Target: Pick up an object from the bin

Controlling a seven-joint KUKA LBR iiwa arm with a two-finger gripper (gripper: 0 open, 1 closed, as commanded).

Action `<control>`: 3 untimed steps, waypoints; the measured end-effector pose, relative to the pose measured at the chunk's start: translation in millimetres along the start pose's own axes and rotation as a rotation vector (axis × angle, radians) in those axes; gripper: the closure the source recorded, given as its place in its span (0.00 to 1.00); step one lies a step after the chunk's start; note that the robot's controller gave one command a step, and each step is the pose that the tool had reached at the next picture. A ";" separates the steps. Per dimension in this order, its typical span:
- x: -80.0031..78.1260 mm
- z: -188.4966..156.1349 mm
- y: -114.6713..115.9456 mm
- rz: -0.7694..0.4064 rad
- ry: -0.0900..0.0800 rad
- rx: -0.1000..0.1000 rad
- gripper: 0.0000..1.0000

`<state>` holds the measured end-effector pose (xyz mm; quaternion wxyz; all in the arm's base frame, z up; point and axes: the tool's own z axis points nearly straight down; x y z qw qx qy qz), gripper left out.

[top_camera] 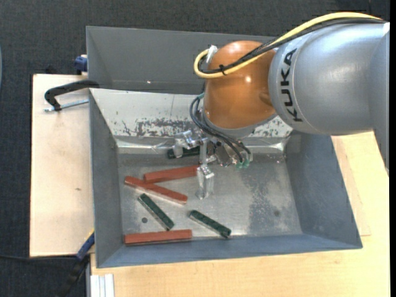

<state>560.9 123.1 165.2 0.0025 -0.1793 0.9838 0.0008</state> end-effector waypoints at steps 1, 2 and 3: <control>-12.1 13.5 14.3 0.150 0.000 0.000 0.00; -21.6 63.3 5.8 0.216 0.003 0.000 0.00; -46.2 86.7 27.5 0.331 -0.002 0.001 1.00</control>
Offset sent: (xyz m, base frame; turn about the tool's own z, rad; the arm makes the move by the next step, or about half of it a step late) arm 0.0255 0.0063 -0.0952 0.0910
